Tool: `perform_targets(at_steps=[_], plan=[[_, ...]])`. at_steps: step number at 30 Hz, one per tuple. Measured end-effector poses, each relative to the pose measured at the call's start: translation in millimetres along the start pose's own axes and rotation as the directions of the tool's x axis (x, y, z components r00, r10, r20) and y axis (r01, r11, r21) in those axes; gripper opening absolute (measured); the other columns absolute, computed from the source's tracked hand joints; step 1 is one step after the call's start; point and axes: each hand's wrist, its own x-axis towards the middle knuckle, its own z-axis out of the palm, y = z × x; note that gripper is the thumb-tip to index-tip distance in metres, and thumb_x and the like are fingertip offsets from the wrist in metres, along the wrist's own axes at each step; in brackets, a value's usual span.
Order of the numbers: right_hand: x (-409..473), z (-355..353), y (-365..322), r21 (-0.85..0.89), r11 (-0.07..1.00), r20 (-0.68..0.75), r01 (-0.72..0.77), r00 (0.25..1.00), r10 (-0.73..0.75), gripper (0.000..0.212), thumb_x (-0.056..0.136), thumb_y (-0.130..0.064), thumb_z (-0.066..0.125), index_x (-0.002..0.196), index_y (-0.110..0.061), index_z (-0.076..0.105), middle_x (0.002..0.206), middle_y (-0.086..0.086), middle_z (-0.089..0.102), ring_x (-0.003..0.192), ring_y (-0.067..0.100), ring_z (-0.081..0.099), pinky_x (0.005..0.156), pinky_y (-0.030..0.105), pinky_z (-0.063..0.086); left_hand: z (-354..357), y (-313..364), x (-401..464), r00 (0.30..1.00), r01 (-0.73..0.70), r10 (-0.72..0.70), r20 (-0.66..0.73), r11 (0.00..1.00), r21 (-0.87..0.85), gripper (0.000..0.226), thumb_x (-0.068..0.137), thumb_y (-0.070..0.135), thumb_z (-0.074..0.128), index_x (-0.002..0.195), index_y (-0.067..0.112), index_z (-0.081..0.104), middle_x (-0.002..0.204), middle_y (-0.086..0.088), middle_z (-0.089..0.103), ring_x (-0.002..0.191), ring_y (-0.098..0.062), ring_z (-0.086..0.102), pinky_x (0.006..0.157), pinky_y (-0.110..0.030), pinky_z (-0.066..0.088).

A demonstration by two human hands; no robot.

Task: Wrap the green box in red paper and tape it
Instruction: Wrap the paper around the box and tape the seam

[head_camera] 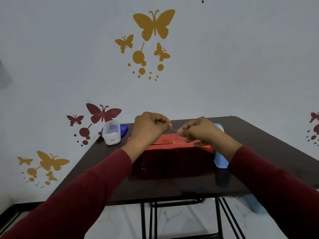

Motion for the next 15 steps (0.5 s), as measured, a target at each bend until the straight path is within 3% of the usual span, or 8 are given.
perform_targets(at_steps=[4, 9, 15], plan=[[16, 7, -13, -0.024, 0.998, 0.086, -0.05, 0.995, 0.052, 0.012, 0.089, -0.012, 0.075, 0.092, -0.021, 0.081, 0.089, -0.005, 0.08, 0.077, 0.012, 0.075, 0.078, 0.033, 0.059, -7, -13, 5, 0.995, 0.1, -0.101, -0.02, 0.995, -0.02, 0.005, 0.082, 0.022, 0.082, 0.078, 0.025, 0.083, 0.08, 0.016, 0.077, 0.079, 0.004, 0.07, 0.067, -0.007, 0.047], [36, 19, -17, -0.084, 0.988, 0.184, -0.132, 0.972, 0.146, 0.015, 0.089, -0.013, 0.074, 0.1, -0.02, 0.081, 0.082, -0.006, 0.077, 0.066, 0.009, 0.07, 0.073, 0.03, 0.057, -7, -31, 10, 0.948, 0.319, -0.319, 0.006, 0.947, -0.031, 0.009, 0.075, 0.013, 0.082, 0.069, 0.019, 0.08, 0.07, 0.009, 0.076, 0.065, -0.011, 0.071, 0.046, -0.016, 0.042], [66, 34, -16, -0.236, 0.947, 0.167, -0.219, 0.951, 0.262, 0.018, 0.077, -0.018, 0.09, 0.089, -0.013, 0.078, 0.071, -0.003, 0.076, 0.057, 0.007, 0.064, 0.06, 0.022, 0.048, 5, -47, 17, 0.881, 0.469, -0.473, 0.022, 0.878, 0.091, 0.007, 0.065, 0.02, 0.083, 0.066, 0.014, 0.079, 0.054, 0.001, 0.07, 0.05, -0.014, 0.059, 0.053, -0.022, 0.044]])
